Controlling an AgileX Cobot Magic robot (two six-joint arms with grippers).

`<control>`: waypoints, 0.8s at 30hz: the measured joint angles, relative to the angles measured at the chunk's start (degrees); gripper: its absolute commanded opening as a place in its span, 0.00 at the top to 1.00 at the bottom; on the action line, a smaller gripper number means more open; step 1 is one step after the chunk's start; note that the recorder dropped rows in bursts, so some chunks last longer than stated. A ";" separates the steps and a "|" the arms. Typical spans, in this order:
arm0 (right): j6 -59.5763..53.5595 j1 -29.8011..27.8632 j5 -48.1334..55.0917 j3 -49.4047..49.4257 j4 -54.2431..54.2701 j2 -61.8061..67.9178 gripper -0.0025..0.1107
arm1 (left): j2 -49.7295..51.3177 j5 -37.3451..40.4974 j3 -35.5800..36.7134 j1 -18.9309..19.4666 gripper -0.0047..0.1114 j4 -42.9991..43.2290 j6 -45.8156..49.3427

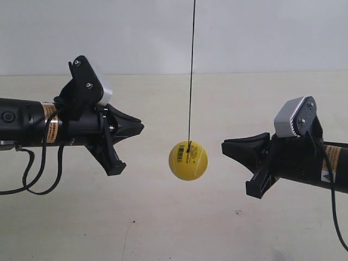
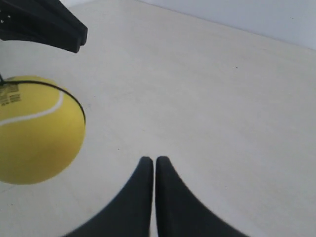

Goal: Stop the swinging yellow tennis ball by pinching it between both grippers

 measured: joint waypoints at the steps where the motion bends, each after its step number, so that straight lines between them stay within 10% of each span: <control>1: 0.00 0.00 -0.20 0.00 -0.41 0.00 0.98 | 0.00 -1.22 0.00 0.00 0.92 1.43 -0.91; 24: 2.20 1.17 -0.63 0.00 -3.94 0.00 0.98 | 4.97 -13.38 -0.74 0.00 0.92 11.93 -6.98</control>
